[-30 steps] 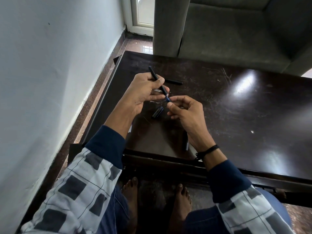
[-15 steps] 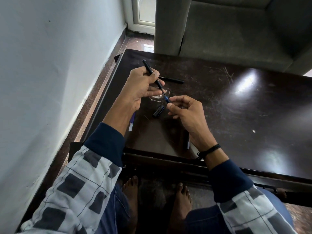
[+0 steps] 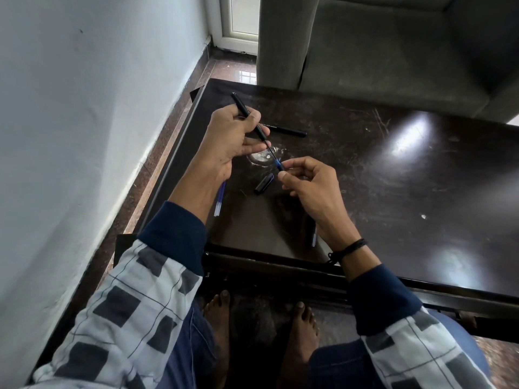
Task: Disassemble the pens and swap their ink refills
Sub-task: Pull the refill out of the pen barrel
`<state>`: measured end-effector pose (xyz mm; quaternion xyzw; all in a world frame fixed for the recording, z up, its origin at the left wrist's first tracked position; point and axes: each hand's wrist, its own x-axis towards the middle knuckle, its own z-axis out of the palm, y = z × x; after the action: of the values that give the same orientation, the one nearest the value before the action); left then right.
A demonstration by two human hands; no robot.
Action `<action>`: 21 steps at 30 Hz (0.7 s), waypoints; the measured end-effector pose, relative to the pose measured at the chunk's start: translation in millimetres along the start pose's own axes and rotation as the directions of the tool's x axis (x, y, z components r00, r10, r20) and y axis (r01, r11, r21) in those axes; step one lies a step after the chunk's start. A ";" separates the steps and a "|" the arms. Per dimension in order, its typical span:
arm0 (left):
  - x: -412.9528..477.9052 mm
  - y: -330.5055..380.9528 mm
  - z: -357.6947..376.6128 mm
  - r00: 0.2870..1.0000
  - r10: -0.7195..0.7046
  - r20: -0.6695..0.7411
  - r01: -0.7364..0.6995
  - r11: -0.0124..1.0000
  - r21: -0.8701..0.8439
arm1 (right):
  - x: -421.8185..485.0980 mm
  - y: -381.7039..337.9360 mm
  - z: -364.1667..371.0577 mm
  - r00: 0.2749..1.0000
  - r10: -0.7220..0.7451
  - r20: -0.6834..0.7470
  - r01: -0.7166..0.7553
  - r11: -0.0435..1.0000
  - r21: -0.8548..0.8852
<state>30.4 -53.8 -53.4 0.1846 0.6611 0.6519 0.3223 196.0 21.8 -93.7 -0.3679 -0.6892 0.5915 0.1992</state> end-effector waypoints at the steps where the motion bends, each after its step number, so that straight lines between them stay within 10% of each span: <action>1: 0.0 -0.2 0.1 1.000 0.001 0.002 -0.001 1.000 0.003 | 0.0 0.3 0.2 1.000 0.003 0.001 -0.003 1.000 0.000; 21: -0.2 0.4 -0.3 1.000 0.018 0.004 -0.018 0.999 0.032 | -0.4 3.7 3.2 0.999 -0.040 0.013 0.041 0.992 -0.120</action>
<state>30.2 -54.1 -53.0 0.1970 0.6692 0.6438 0.3145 195.0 19.4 -97.9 -0.3620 -0.7320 0.5467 0.1851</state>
